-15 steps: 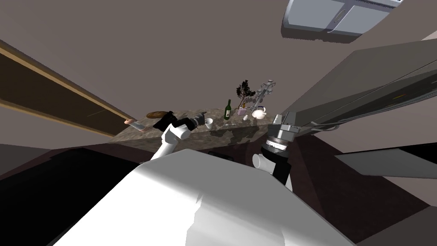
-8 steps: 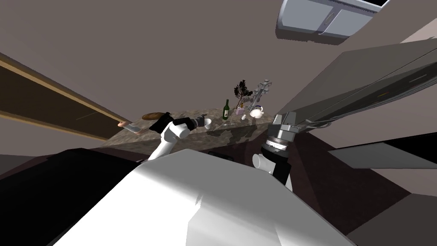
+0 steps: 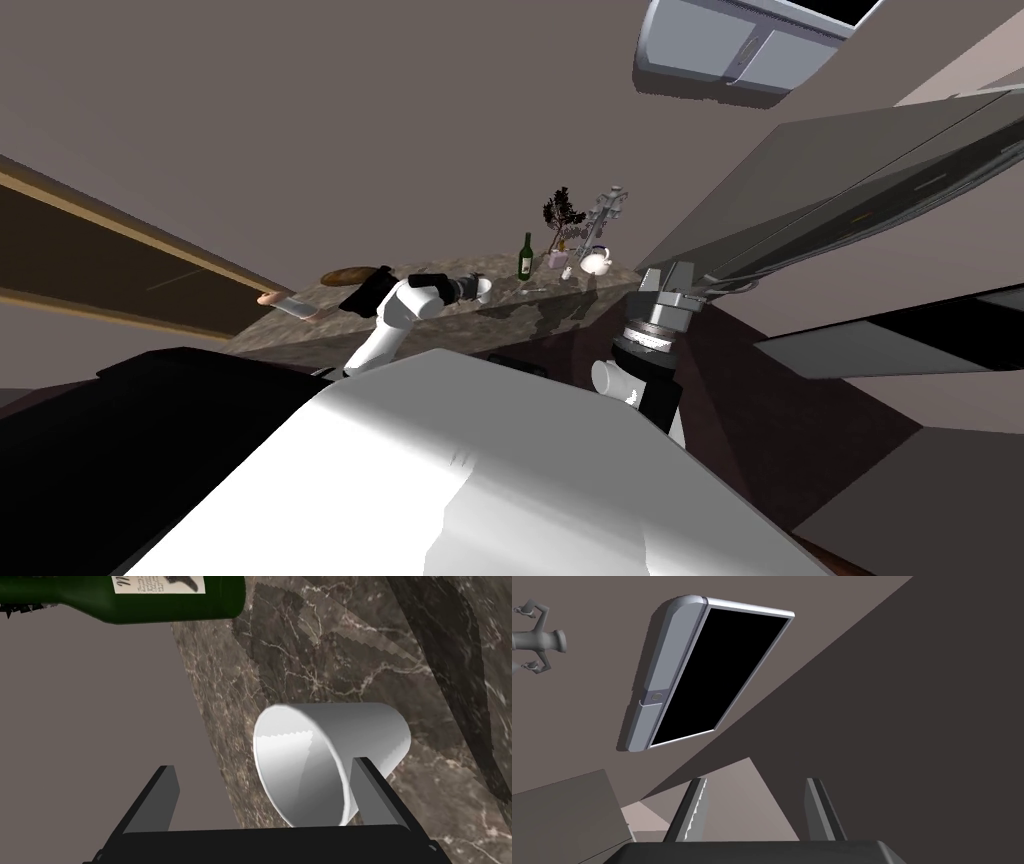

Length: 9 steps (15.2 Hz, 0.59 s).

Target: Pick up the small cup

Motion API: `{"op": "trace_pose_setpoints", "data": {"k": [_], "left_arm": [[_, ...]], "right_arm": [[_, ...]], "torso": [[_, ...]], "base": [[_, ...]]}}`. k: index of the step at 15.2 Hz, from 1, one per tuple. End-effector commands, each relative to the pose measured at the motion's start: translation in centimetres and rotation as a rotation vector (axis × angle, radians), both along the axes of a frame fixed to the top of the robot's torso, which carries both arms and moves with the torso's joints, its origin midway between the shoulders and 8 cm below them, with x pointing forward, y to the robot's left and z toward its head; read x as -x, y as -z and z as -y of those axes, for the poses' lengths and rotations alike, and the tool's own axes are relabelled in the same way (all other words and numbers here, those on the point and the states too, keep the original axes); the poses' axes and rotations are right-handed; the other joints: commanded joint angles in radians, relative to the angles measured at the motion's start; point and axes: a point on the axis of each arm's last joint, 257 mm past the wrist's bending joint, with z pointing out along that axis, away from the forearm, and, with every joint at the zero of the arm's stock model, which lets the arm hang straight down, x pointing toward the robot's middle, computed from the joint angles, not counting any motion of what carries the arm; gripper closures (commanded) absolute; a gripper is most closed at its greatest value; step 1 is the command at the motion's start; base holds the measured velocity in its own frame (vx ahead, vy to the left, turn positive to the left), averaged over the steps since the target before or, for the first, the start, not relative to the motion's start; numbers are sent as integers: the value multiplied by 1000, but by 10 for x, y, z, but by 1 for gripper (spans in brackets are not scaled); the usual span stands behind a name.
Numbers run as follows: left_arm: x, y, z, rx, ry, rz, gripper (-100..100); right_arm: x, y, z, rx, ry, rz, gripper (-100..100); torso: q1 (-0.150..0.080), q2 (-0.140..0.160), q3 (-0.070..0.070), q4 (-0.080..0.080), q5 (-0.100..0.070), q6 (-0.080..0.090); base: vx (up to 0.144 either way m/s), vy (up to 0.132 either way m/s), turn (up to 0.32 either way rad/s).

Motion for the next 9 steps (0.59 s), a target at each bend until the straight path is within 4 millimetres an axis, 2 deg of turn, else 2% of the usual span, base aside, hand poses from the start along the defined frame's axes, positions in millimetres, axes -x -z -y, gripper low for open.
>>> {"op": "trace_pose_setpoints", "data": {"k": [1,9], "left_arm": [[5,7,-3,-17,10,-51,-100],[25,33,-20,-77,13,-210,-100]], "right_arm": [[0,0,0,0,0,0,0],[0,0,0,0,0,0,0]], "torso": [[0,0,0,0,0,0],[0,0,0,0,0,0]], "base": [[12,5,-108],[9,7,-96]]}}
